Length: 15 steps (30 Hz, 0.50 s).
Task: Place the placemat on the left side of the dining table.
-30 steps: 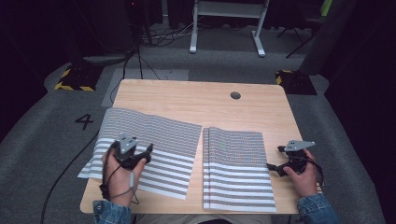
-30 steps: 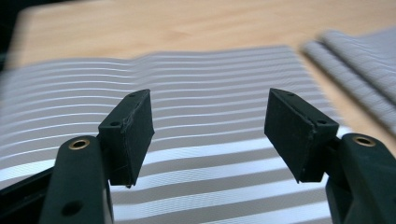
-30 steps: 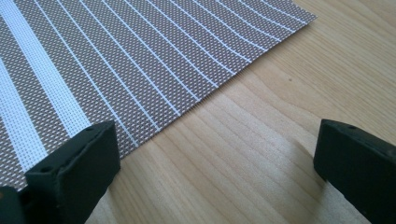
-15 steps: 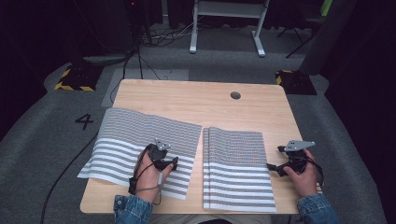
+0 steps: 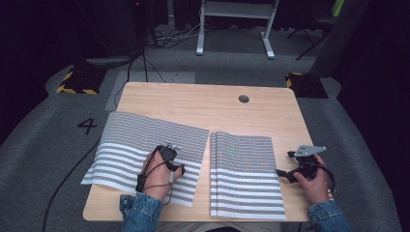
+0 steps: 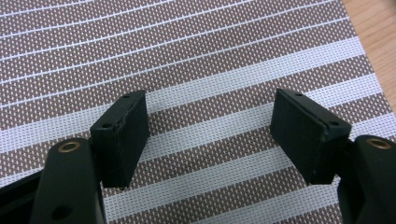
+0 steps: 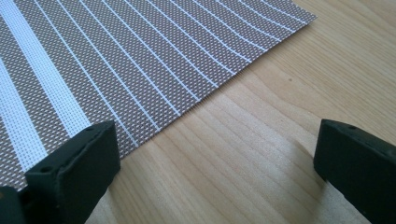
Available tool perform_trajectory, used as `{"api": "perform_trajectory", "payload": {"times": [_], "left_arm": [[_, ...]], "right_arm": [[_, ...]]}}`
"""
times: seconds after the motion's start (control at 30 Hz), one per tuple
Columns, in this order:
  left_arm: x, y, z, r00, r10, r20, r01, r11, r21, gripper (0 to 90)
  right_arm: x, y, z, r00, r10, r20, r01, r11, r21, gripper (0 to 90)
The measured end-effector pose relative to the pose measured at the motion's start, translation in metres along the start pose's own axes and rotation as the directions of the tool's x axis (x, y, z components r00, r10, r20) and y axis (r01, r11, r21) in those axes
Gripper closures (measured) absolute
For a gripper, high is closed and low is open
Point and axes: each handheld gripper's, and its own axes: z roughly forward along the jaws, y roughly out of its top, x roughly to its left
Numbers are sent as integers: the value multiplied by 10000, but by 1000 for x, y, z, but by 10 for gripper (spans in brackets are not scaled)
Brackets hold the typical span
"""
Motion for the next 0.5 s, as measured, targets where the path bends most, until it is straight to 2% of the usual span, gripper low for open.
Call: {"api": "perform_trajectory", "payload": {"times": [0.1, 0.3, 0.37, 0.43, 0.47, 0.5], "left_arm": [[1, 2, 1, 10000, 44, 7, -44, 9999, 108, 286], [5, 1, 1, 9999, 52, 87, -50, 9998, -198, 329], [6, 1, 0, 9999, -91, 89, 93, 9995, -315, 390], [9, 2, 0, 10000, -71, 6, 71, 9994, -339, 457], [10, 2, 0, 9999, -102, -50, 100, 9992, -393, 555], [13, 2, -1, 10000, -54, -71, 51, 9990, -447, 606]], "right_arm": [[0, 0, 0, 10000, 0, 3, 0, 10000, -1, 5], [0, 0, 0, 10000, -3, 2, 3, 10000, 0, 5], [0, 0, 0, 10000, 1, 0, -1, 10000, -1, 5], [0, 0, 0, 10000, 3, 1, -3, 10000, -2, 5], [0, 0, 0, 10000, 2, 1, -2, 10000, 0, 5], [0, 0, 0, 10000, -3, 1, 3, 10000, 0, 5]]}}
